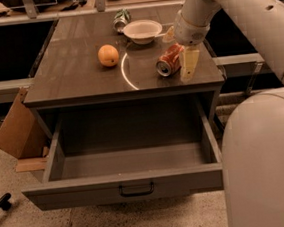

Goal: Place coke can into top drawer

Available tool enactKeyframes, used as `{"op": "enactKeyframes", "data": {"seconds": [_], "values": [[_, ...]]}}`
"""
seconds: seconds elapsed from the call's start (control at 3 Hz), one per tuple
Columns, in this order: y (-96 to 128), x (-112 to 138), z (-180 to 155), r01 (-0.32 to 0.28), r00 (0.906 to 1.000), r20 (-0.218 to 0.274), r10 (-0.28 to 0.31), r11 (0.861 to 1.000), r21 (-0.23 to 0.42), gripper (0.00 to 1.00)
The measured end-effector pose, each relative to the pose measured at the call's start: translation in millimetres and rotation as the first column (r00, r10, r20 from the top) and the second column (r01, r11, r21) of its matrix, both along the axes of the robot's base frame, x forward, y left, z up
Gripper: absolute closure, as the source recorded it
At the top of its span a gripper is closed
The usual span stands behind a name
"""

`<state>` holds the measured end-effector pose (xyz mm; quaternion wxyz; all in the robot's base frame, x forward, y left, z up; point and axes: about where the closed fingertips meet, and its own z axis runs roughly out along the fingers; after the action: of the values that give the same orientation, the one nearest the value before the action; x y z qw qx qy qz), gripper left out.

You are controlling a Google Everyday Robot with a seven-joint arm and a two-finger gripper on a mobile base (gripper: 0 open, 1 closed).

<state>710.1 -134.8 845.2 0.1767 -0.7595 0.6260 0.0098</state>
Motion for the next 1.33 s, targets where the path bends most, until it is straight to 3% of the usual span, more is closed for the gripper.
{"op": "enactKeyframes", "data": {"seconds": [0.67, 1.0, 1.33], "values": [[-0.1, 3.3, -9.0, 0.003, 0.9998, -0.021, -0.002, 1.0, 0.006, 0.58], [4.0, 1.0, -3.3, -0.012, 0.9999, -0.008, 0.012, 1.0, 0.009, 0.82], [12.1, -17.7, 13.4, -0.02, 0.9998, 0.01, 0.019, 0.999, 0.045, 1.0]]}}
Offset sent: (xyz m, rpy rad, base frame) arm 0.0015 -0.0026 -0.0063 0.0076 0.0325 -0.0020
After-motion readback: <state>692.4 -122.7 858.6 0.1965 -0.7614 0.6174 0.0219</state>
